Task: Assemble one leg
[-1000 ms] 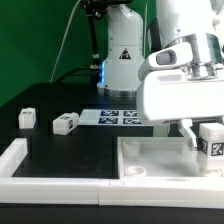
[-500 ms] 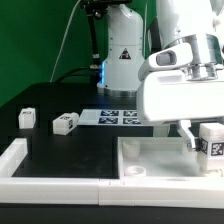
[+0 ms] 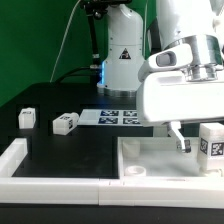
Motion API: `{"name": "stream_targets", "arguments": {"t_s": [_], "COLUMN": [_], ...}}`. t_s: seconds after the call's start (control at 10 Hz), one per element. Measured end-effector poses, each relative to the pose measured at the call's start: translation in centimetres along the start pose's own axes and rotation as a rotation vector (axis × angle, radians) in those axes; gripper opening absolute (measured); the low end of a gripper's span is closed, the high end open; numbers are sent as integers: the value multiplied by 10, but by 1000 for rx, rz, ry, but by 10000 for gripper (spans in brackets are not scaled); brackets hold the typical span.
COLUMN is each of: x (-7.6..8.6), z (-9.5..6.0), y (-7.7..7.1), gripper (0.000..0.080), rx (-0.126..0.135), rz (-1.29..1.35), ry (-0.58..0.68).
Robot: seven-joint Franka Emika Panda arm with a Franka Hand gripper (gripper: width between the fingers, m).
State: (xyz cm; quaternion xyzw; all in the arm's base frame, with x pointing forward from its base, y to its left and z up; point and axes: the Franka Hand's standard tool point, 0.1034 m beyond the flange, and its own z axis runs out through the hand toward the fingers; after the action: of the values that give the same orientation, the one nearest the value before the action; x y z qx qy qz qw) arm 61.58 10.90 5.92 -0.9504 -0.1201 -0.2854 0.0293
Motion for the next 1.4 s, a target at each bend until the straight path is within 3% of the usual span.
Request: {"name": "stream_targets", "arguments": {"t_s": [0.5, 0.7, 0.9, 1.1, 1.4], "x": [23, 20, 16, 21, 29], "z": [-21, -18, -17, -16, -12], "y": [3, 4, -9, -5, -1], "gripper": [649, 649, 649, 649, 649], "rx": [26, 22, 69, 87, 84], "rz": [-3, -2, 45, 45, 38], "ry": [-84, -75, -279, -450, -445]}}
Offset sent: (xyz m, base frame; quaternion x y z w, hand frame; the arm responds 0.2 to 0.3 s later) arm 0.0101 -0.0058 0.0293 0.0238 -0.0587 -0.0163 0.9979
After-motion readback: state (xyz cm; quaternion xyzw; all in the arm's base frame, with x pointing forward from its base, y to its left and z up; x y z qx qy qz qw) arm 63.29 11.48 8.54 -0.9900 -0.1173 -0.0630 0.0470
